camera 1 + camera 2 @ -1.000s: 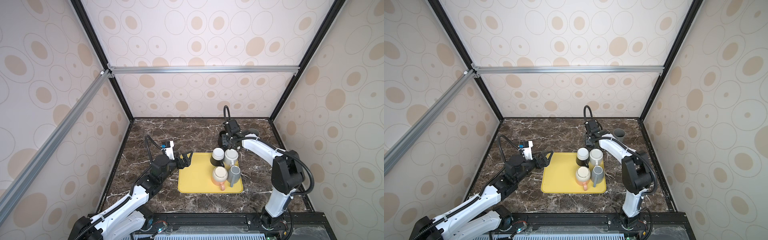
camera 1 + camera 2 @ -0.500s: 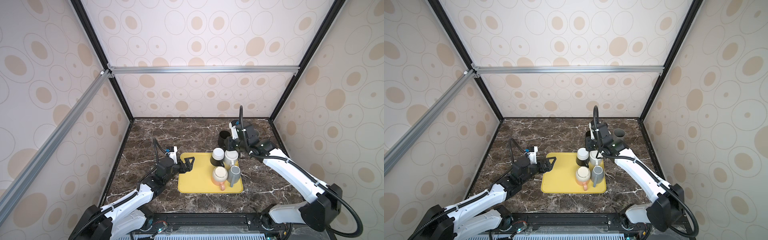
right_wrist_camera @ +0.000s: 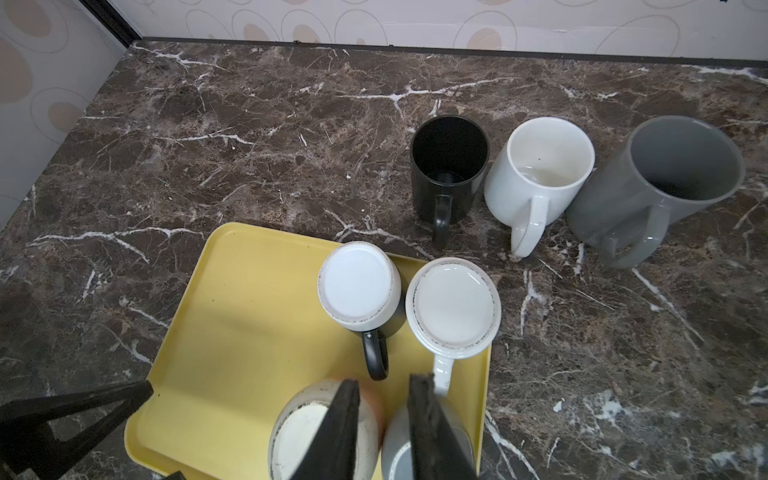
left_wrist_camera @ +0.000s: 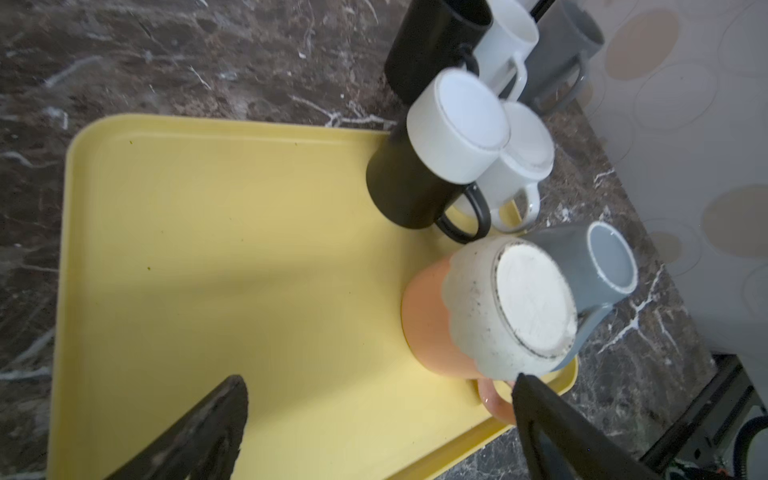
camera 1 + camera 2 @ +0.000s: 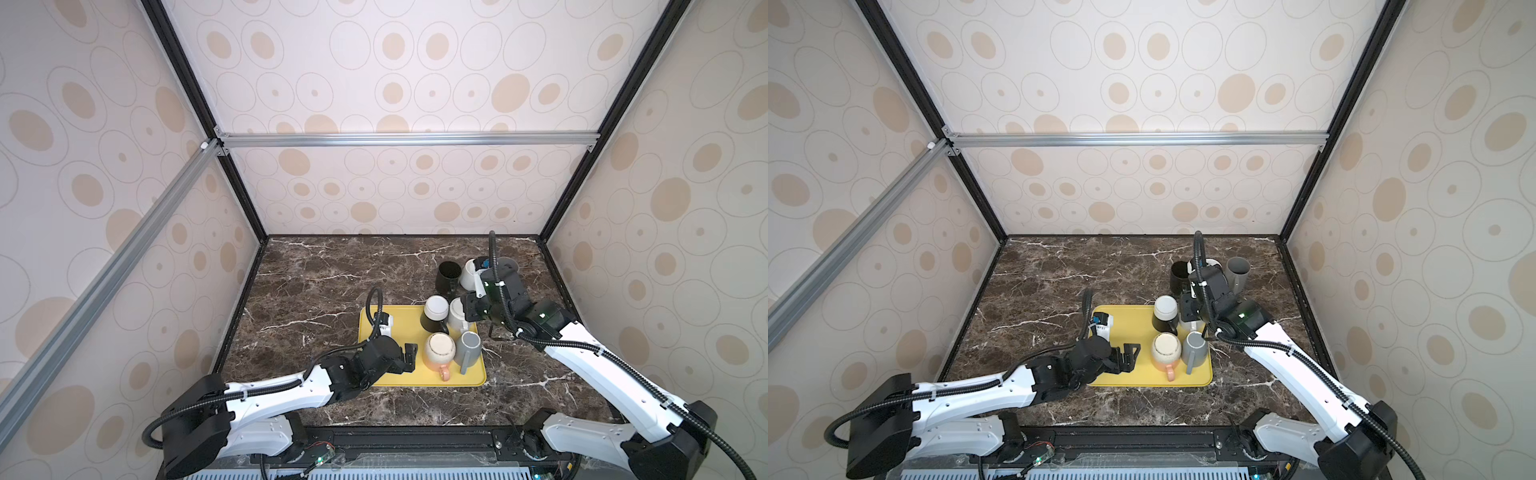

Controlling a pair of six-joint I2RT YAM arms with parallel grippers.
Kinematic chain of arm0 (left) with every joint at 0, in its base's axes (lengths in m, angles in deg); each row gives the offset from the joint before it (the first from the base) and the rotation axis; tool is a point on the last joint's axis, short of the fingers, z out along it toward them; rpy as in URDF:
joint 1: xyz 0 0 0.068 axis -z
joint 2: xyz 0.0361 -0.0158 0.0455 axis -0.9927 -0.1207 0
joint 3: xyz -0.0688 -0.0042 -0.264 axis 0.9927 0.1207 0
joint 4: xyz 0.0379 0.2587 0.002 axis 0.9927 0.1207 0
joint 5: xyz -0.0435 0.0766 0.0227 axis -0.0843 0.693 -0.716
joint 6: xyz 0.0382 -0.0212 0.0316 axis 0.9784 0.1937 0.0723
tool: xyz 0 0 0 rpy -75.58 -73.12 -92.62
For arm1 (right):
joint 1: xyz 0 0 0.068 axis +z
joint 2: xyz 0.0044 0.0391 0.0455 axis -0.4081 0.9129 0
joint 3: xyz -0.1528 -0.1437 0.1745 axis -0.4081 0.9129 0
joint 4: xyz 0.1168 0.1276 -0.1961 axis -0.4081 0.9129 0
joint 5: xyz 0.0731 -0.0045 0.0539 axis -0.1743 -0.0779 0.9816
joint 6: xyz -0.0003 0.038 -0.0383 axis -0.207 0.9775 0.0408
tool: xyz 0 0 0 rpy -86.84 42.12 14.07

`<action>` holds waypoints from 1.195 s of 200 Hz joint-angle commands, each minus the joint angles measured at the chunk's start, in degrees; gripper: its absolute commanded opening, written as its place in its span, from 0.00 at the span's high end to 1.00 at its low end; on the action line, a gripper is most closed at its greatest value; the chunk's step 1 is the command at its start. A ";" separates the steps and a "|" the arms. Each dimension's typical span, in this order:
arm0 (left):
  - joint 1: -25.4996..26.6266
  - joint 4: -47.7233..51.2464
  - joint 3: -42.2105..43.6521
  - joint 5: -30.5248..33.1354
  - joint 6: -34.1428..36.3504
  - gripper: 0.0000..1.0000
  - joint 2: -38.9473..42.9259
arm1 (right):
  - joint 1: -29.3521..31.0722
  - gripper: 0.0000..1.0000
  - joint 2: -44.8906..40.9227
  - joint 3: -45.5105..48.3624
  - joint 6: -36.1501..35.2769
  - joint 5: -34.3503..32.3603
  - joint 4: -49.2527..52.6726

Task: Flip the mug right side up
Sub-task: 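Move left gripper down onto the upside-down orange mug on the tray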

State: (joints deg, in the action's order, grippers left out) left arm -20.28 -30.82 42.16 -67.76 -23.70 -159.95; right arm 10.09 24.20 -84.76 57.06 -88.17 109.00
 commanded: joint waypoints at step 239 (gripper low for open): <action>8.20 7.79 -20.58 -4.24 -4.37 0.03 -26.34 | 0.14 0.77 -7.73 8.73 0.01 0.60 -3.95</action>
State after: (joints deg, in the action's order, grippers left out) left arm -12.63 -25.88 23.82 -71.98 -27.74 -185.20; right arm 10.09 17.49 -76.85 57.15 -86.86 106.01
